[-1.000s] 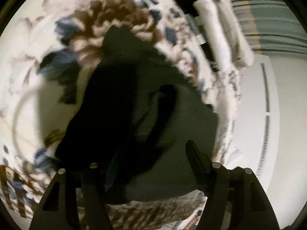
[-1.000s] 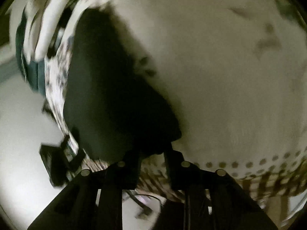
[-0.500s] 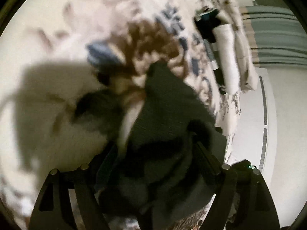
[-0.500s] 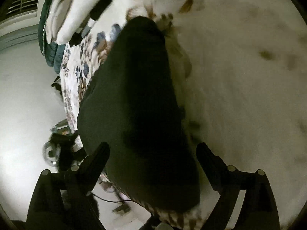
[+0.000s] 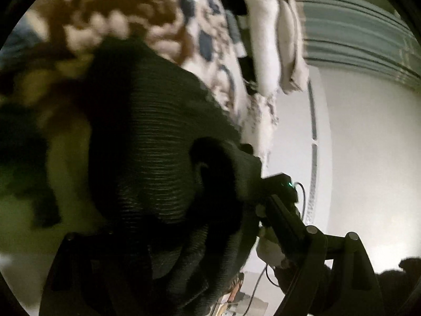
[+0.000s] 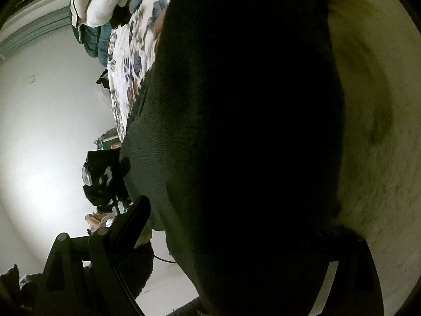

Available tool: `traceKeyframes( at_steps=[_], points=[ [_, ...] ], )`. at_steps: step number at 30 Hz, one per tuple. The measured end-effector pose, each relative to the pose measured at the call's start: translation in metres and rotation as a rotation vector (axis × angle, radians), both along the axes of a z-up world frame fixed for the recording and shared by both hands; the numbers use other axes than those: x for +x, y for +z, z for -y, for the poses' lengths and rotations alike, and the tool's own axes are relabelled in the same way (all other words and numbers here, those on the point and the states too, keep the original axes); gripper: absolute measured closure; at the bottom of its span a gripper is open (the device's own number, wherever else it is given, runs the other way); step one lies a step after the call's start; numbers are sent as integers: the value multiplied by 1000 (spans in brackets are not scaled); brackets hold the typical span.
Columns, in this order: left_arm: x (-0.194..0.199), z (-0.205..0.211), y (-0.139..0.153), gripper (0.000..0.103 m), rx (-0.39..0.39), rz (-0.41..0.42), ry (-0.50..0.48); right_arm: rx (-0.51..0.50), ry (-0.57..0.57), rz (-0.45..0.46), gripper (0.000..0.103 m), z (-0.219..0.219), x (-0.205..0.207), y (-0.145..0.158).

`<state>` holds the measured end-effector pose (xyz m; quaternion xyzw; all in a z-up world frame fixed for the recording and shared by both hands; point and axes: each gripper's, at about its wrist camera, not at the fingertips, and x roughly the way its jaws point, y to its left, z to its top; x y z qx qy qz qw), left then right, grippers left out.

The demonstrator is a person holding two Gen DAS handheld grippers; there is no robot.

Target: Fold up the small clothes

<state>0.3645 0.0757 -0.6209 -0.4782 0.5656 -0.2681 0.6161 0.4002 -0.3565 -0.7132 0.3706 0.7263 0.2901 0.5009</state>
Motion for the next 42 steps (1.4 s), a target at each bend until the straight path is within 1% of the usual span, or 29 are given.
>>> traceKeyframes(
  at_steps=[2,3,4,5,6,7,8,9,10,13,16,17,19,20,25,27,30,31,32,35,36,38,40,42],
  points=[
    [4,8,0,21,45,0,-33,-19,3,-2,9,-2,1,-1],
    [7,16,-3,21,90,-2,-52,-40,3,-3,10,-3,0,-1],
    [9,22,-2,22,113,-1,-62,-61,-6,0,13,-4,1,-1],
    [11,28,1,40,161,15,-67,-94,-14,12,16,-5,1,1],
    [11,30,3,76,216,23,-75,-135,-15,30,30,-6,1,3],
    [12,35,6,77,256,34,-92,-165,-21,53,46,-8,2,5],
    [12,38,10,78,275,43,-93,-177,-43,63,52,-6,1,9],
    [14,40,15,79,291,45,-95,-176,-65,66,61,-5,-1,13],
    [15,42,21,79,297,54,-97,-181,-79,71,64,-5,-2,17],
    [17,49,39,80,319,84,-119,-235,-76,108,67,-13,-3,37],
    [23,47,61,80,321,111,-132,-229,-81,136,68,-21,-3,60],
    [24,44,64,80,316,113,-133,-220,-90,142,68,-24,-3,70],
    [35,40,79,80,314,118,-129,-210,-114,151,68,-25,1,89],
    [39,38,86,80,314,123,-134,-207,-118,157,68,-27,4,101],
    [77,35,139,80,326,174,-157,-218,-158,217,68,-34,33,167],
    [99,33,163,80,328,204,-158,-218,-182,247,68,-35,54,199],
    [147,37,201,80,333,250,-158,-220,-220,292,68,-34,96,237],
    [163,38,212,80,336,264,-158,-222,-236,307,68,-33,113,249],
    [188,41,227,80,341,285,-155,-224,-248,327,68,-32,133,261],
    [239,45,249,79,358,325,-152,-223,-280,366,68,-41,194,284],
    [265,46,255,79,370,338,-151,-221,-284,375,68,-32,210,288],
    [297,47,256,78,390,353,-151,-219,-292,381,68,-28,252,286],
    [330,53,247,78,414,353,-155,-231,-291,380,68,-26,287,277],
    [361,56,227,78,432,336,-160,-253,-281,372,68,-27,320,261]
  ],
)
